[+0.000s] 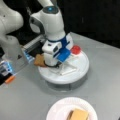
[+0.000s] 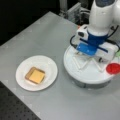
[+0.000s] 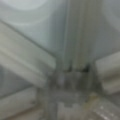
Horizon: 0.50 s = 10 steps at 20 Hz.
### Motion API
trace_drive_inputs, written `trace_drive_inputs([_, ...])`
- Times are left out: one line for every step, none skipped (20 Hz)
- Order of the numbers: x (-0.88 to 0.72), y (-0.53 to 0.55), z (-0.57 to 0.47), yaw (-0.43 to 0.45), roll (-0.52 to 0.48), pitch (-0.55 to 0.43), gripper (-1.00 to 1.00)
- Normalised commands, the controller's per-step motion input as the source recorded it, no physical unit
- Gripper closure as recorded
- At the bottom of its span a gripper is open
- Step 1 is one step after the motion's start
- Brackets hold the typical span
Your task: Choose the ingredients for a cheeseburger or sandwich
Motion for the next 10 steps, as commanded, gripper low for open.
trace_drive_inputs([-0.15, 0.03, -0.14, 0.320, -0.099, -0.068, -1.00])
trace_drive_inputs([-0.16, 0.07, -0.15, 0.323, -0.057, -0.046, -1.00])
trace_drive_inputs([-0.16, 0.09, -0.15, 0.312, -0.045, -0.038, -1.00])
trace_drive_inputs([-0.17, 0.11, -0.15, 0.317, -0.014, -0.031, -1.00])
trace_drive_inputs([-0.17, 0.14, -0.16, 0.315, 0.008, -0.029, -1.00])
trace_drive_inputs([-0.16, 0.15, -0.17, 0.297, 0.015, -0.030, -1.00])
trace_drive_inputs([-0.16, 0.16, -0.16, 0.327, 0.048, -0.022, -1.00])
trace_drive_inputs([-0.15, 0.15, -0.16, 0.313, 0.057, -0.023, -1.00])
trace_drive_inputs([-0.14, 0.13, -0.15, 0.288, 0.060, -0.027, -1.00])
trace_drive_inputs([-0.13, 0.12, -0.14, 0.353, 0.091, -0.019, -1.00])
